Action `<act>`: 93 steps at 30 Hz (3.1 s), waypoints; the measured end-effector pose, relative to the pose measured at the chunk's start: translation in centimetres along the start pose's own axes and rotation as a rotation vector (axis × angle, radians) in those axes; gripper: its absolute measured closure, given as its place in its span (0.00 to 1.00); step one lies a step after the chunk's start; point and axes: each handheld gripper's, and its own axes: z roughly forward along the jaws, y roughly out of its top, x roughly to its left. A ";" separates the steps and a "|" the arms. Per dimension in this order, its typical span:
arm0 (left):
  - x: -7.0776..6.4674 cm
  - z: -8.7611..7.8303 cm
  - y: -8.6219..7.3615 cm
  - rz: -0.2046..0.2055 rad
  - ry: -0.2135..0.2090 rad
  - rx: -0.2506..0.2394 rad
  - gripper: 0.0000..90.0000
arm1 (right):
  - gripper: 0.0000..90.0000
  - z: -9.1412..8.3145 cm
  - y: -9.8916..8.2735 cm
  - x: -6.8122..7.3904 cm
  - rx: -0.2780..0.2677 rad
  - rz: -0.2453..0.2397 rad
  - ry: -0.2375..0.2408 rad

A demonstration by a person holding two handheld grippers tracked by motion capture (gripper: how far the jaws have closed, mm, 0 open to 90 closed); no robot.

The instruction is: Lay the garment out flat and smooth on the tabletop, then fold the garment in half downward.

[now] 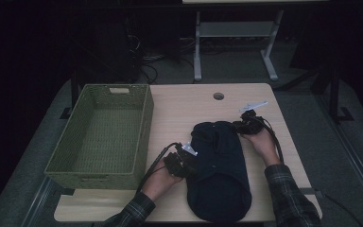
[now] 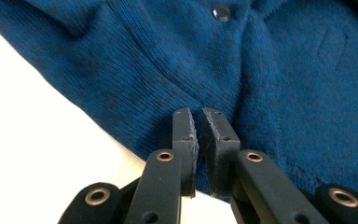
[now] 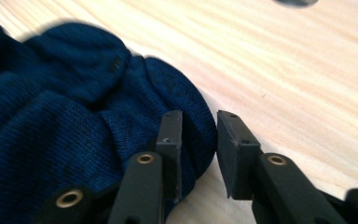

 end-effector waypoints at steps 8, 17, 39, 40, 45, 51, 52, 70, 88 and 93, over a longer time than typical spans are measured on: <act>1.4 -1.9 1.3 -0.027 0.046 -0.062 0.89 | 0.71 -2.5 0.3 0.7 -0.044 -0.001 0.026; 3.9 -2.8 3.8 -0.060 0.076 -0.106 0.81 | 0.69 -3.5 1.0 1.4 -0.070 -0.025 0.031; 10.9 -2.4 10.2 -0.081 0.164 -0.130 0.72 | 0.67 -1.7 1.6 0.1 -0.029 0.014 0.031; 11.3 -2.1 10.2 -0.086 0.169 -0.128 0.72 | 0.67 -1.5 1.6 0.0 -0.029 0.014 0.031; 12.4 -0.1 10.0 -0.105 0.150 -0.110 0.68 | 0.66 -0.8 1.4 -0.2 -0.023 0.023 0.034; 12.9 2.0 9.5 -0.101 0.141 -0.096 0.62 | 0.65 0.0 1.3 -0.2 -0.009 0.011 0.039; 13.0 2.2 9.4 -0.104 0.141 -0.095 0.61 | 0.65 0.1 1.2 -0.3 -0.007 0.014 0.038; 13.4 4.0 8.9 -0.087 0.082 -0.068 0.69 | 0.80 1.8 0.2 -0.8 0.072 0.029 0.073; 13.0 2.1 9.4 -0.080 0.095 -0.094 0.92 | 0.92 0.9 0.9 -0.1 0.054 -0.012 0.036; 12.6 0.5 9.6 -0.053 0.123 -0.112 0.92 | 0.92 -0.3 1.5 0.2 0.016 -0.011 0.037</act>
